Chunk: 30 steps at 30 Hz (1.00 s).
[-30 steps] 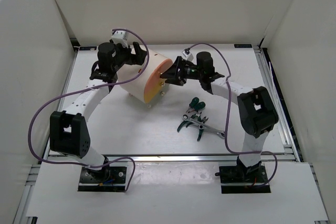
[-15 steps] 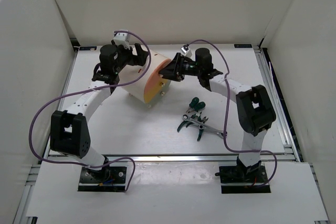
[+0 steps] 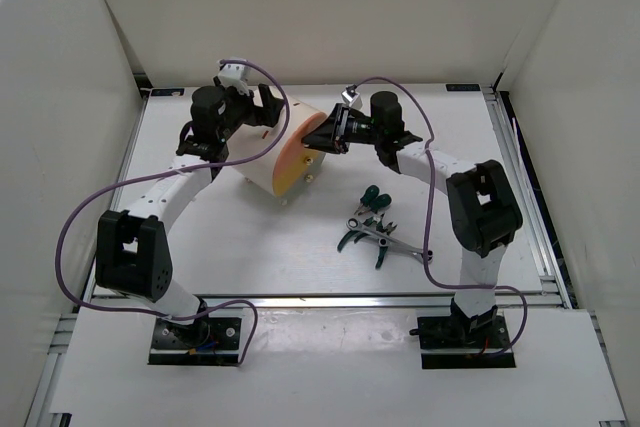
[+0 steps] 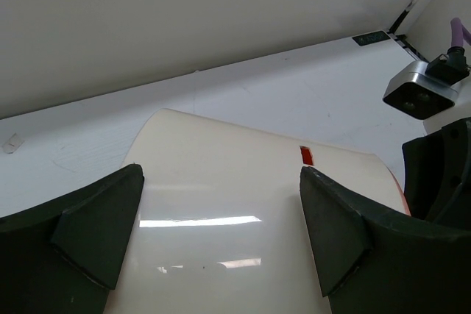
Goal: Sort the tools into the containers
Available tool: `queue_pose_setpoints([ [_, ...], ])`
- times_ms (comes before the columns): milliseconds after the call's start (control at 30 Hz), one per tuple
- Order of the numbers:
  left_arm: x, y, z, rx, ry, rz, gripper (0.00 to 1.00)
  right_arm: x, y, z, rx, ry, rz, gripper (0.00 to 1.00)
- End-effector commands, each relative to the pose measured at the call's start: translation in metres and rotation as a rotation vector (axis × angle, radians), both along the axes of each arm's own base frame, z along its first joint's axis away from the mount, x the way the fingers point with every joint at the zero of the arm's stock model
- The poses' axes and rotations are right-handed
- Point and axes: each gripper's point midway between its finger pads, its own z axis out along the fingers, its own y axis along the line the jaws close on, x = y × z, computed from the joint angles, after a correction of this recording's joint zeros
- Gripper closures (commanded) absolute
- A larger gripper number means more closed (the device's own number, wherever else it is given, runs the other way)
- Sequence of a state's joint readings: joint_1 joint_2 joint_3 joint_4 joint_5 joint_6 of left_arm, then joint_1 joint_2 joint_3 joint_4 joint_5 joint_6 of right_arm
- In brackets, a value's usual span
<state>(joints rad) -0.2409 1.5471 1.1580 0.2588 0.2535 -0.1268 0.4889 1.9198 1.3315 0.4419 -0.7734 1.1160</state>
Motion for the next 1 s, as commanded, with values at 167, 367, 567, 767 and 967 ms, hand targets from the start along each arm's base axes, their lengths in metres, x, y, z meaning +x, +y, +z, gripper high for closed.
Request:
queue_pose_setpoints([
  [167,-0.011,-0.006,-0.044,0.029,0.149,-0.032,0.03,-0.002,-0.010,0.023,0.030,-0.042,-0.023,0.96],
  [367,-0.006,-0.007,-0.043,0.015,0.162,-0.047,0.03,-0.019,-0.032,0.017,0.012,-0.027,-0.024,1.00],
  [567,-0.004,-0.005,-0.043,0.010,0.164,-0.049,0.03,-0.036,-0.051,0.019,-0.003,-0.041,-0.032,1.00],
  [767,-0.005,-0.005,-0.043,0.007,0.168,-0.055,0.03,-0.044,-0.066,0.018,-0.052,-0.043,-0.059,1.00],
  [967,-0.007,-0.005,-0.045,0.007,0.179,-0.053,0.03,-0.045,-0.069,0.008,-0.084,-0.021,-0.075,1.00],
])
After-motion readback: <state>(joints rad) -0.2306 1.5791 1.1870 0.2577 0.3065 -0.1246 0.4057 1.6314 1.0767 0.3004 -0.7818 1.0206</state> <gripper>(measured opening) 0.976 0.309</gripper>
